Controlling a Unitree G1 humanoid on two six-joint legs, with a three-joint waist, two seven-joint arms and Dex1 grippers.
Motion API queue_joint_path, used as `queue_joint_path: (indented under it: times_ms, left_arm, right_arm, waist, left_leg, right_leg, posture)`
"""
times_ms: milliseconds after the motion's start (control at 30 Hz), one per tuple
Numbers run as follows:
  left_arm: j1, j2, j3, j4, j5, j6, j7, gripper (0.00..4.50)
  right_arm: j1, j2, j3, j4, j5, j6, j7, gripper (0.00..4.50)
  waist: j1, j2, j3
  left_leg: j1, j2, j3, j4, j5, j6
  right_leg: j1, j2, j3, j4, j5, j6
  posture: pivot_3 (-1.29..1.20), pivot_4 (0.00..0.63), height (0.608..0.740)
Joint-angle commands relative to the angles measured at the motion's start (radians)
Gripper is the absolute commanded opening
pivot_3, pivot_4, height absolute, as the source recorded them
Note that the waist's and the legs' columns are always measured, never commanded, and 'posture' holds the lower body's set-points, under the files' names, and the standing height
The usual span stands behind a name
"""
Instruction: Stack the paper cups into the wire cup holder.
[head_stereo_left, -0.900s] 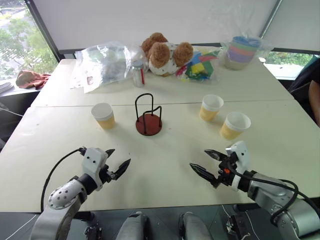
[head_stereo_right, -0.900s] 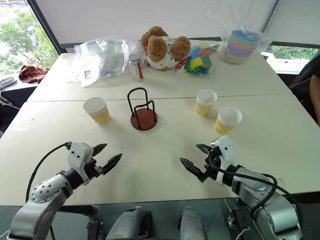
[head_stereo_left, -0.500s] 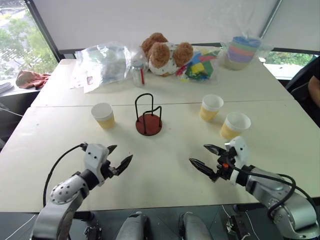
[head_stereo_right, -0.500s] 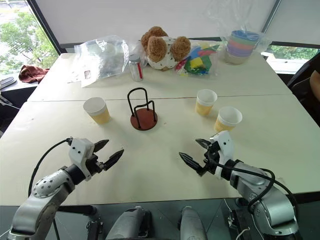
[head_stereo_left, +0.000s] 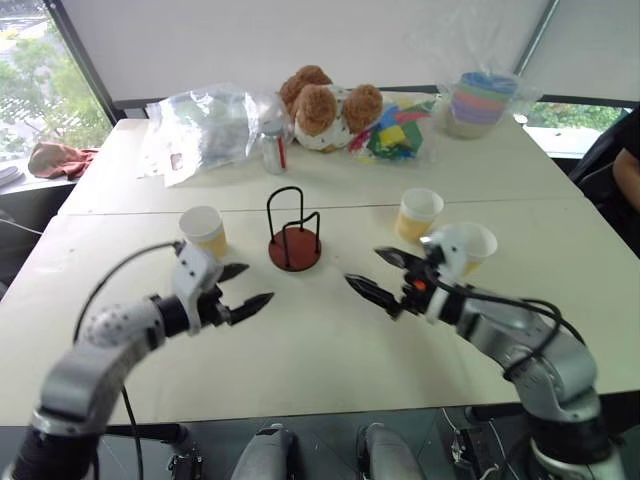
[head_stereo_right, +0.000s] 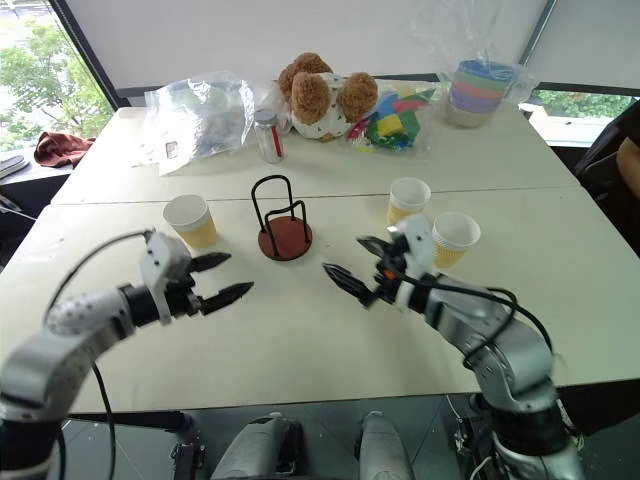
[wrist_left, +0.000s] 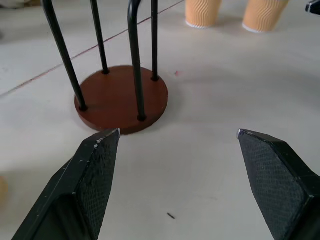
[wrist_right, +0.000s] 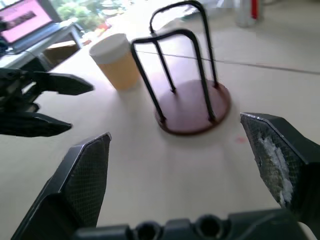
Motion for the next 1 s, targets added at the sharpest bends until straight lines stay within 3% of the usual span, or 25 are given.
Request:
queue_joint_path:
  times_ms: [33, 433, 733, 833, 1000]
  left_arm:
    - [-0.054, 0.096, 0.094, 0.038, -0.069, 0.050, -0.091, 3.87]
    - [-0.059, 0.250, 0.278, 0.108, -0.214, 0.208, -0.185, 3.87]
    - [-0.025, 0.210, 0.261, 0.116, -0.198, 0.181, -0.150, 3.87]
    - [-0.032, 0.197, 0.256, 0.111, -0.195, 0.179, -0.136, 3.90]
    - [-0.025, 0.188, 0.248, 0.119, -0.178, 0.163, -0.131, 3.90]
  right_arm:
    - [-0.099, 0.065, 0.055, 0.077, -0.011, -0.002, -0.011, 4.50]
    - [-0.259, 0.209, 0.209, 0.366, -0.127, -0.124, 0.075, 4.50]
    - [-0.416, 0.342, 0.233, 0.684, -0.268, -0.264, 0.057, 4.50]
    - [-0.436, 0.358, 0.227, 0.733, -0.302, -0.299, 0.053, 3.60]
    - [-0.438, 0.368, 0.227, 0.731, -0.327, -0.328, 0.070, 0.99]
  waist:
    - [-0.005, 0.000, 0.000]
    - [-0.022, 0.000, 0.000]
    - [-0.022, 0.000, 0.000]
    - [-0.023, 0.000, 0.000]
    - [-0.027, 0.000, 0.000]
  left_leg:
    - [0.000, 0.000, 0.000, -0.001, 0.000, 0.000]
    - [-0.001, 0.000, 0.001, -0.001, 0.001, -0.001]
    - [0.000, 0.000, 0.000, -0.002, 0.003, -0.006]
    - [-0.001, 0.000, 0.000, -0.002, 0.004, -0.007]
    - [-0.001, 0.000, 0.000, -0.003, 0.005, -0.009]
  right_leg:
    - [0.000, 0.001, 0.000, 0.000, 0.001, 0.001]
    - [-0.001, 0.002, -0.001, 0.000, 0.001, 0.002]
    - [-0.002, 0.001, -0.001, 0.001, 0.001, 0.002]
    - [-0.002, 0.000, -0.001, 0.001, 0.001, 0.002]
    - [-0.003, -0.001, -0.001, 0.002, 0.001, 0.002]
  posture:
    - [0.00, 0.150, 0.740]
    - [0.00, 0.150, 0.740]
    - [0.00, 0.150, 0.740]
    - [0.00, 0.150, 0.740]
    - [0.00, 0.150, 0.740]
